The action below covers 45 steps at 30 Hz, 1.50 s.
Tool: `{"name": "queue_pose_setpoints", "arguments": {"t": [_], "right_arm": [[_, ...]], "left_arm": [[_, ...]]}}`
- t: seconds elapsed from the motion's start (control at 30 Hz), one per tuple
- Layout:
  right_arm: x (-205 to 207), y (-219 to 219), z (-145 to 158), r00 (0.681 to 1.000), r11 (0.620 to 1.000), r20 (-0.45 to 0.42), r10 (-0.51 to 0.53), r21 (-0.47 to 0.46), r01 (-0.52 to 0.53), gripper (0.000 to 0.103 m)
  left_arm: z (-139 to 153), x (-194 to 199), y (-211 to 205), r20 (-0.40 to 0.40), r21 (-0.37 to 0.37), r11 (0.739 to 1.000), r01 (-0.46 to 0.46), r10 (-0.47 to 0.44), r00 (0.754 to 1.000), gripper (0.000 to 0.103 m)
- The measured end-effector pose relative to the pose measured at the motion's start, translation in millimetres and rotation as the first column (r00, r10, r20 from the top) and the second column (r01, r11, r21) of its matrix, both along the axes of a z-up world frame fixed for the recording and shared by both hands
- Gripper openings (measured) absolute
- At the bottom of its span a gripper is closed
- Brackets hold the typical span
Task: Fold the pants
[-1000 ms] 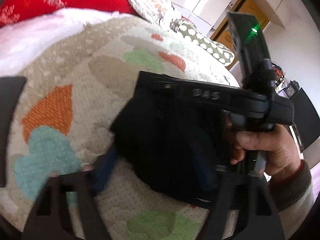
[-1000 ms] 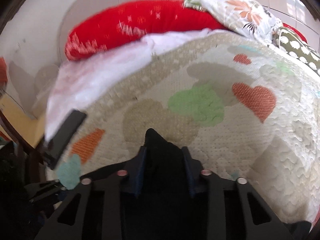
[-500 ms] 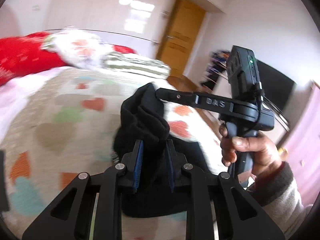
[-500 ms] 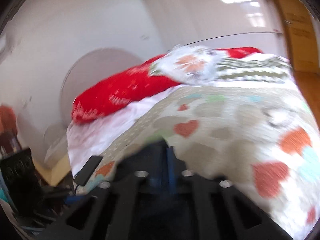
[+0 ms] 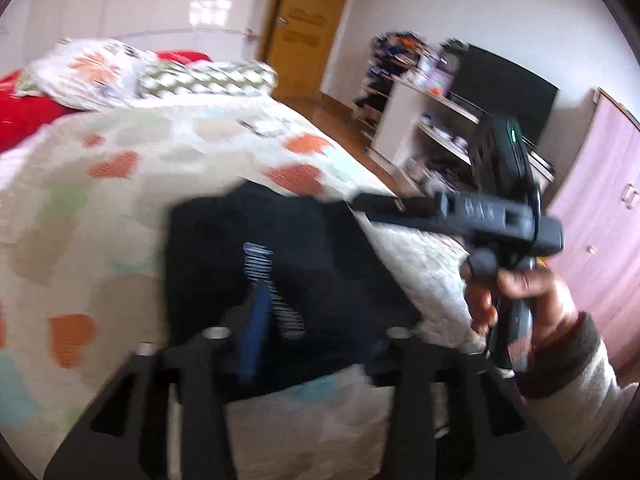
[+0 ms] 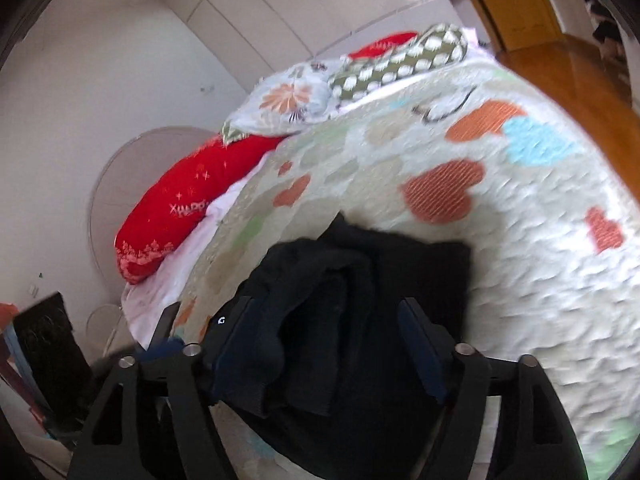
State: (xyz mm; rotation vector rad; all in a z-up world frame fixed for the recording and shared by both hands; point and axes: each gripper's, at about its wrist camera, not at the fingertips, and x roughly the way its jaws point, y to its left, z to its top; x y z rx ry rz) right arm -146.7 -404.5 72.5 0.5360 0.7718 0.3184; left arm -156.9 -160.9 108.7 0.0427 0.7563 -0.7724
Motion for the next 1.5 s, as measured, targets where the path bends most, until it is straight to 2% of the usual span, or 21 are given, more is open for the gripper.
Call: {"name": "queue_pose_setpoints", "arguments": {"t": [0.1, 0.2, 0.27, 0.3, 0.33, 0.4, 0.53, 0.6, 0.67, 0.77, 0.83, 0.9, 0.97, 1.03, 1.17, 1.27, 1.43, 1.5], "right_arm": [[19, 18, -18, 0.998, 0.999, -0.061, 0.034, 0.02, -0.033, 0.081], [34, 30, -35, 0.994, 0.999, -0.107, 0.026, 0.045, -0.022, 0.082], [33, 44, -32, 0.996, 0.999, -0.07, 0.053, 0.013, -0.052, 0.056], [31, 49, -28, 0.996, 0.997, -0.057, 0.071, -0.016, -0.072, 0.034], [26, 53, -19, 0.996, 0.995, -0.025, 0.084, -0.053, -0.086, 0.024], [18, 48, -6, 0.995, 0.993, 0.005, 0.099, -0.063, -0.099, 0.02], [-10, 24, 25, 0.995, 0.992, 0.074, 0.07, -0.11, -0.062, 0.02], [-20, 7, 23, 0.998, 0.992, 0.055, 0.023, -0.125, -0.016, 0.02], [-19, -4, 5, 1.0, 0.99, -0.009, -0.01, -0.14, 0.009, 0.021], [-9, -10, -26, 0.992, 0.98, -0.108, -0.067, -0.195, 0.045, 0.037], [-12, -14, -23, 0.991, 0.979, -0.101, -0.085, -0.194, 0.064, 0.045], [-16, -15, -10, 0.992, 0.971, -0.071, -0.106, -0.222, 0.088, 0.049], [-20, -13, 7, 0.992, 0.956, -0.033, -0.119, -0.273, 0.106, 0.049], [-20, -6, 24, 0.994, 0.943, 0.013, -0.109, -0.315, 0.107, 0.049], [-3, 12, 37, 0.998, 0.941, 0.038, -0.05, -0.332, 0.06, 0.048], [15, 29, 28, 1.0, 0.933, 0.002, -0.002, -0.36, 0.002, 0.046], [38, 37, -1, 0.997, 0.905, -0.071, -0.003, -0.425, -0.028, 0.043], [41, 31, -12, 0.997, 0.913, -0.082, -0.004, -0.406, -0.03, 0.042]], "left_arm": [[-5, 6, 18, 0.034, 0.041, 0.996, -0.075, 0.073, 0.997, 0.05], [-24, 20, 23, -0.017, 0.061, 0.993, -0.1, 0.101, 0.995, 0.05], [-36, 24, 19, -0.036, 0.085, 0.991, -0.107, 0.11, 0.993, 0.05], [-40, 24, 18, -0.048, 0.089, 0.99, -0.109, 0.113, 0.992, 0.05], [-40, 23, 19, -0.054, 0.089, 0.99, -0.11, 0.115, 0.992, 0.05], [-34, 19, 19, -0.053, 0.071, 0.993, -0.097, 0.101, 0.993, 0.05], [-12, 8, 19, -0.005, 0.024, 0.997, -0.069, 0.069, 0.998, 0.052], [-7, 6, 14, 0.012, 0.002, 0.998, -0.058, 0.058, 0.998, 0.064], [-12, 7, 6, 0.004, 0.013, 0.999, -0.052, 0.052, 0.999, 0.065], [-37, 13, -14, -0.048, 0.075, 0.997, -0.027, 0.031, 0.998, 0.065], [-52, 16, -22, -0.083, 0.118, 0.993, -0.012, 0.022, 0.996, 0.066], [-52, 14, -19, -0.079, 0.121, 0.993, -0.013, 0.022, 0.997, 0.066], [-43, 15, -14, -0.079, 0.104, 0.994, -0.013, 0.022, 0.997, 0.066], [-30, 19, -10, -0.025, 0.11, 0.993, -0.042, 0.045, 0.999, 0.066], [-15, 41, -8, 0.006, 0.115, 0.989, -0.092, 0.092, 0.996, 0.067], [-18, 67, -18, 0.008, 0.144, 0.982, -0.123, 0.123, 0.992, 0.067], [-41, 106, -43, -0.078, 0.201, 0.975, -0.1, 0.117, 0.99, 0.067], [-55, 117, -53, -0.102, 0.246, 0.965, -0.09, 0.118, 0.988, 0.067]]}}
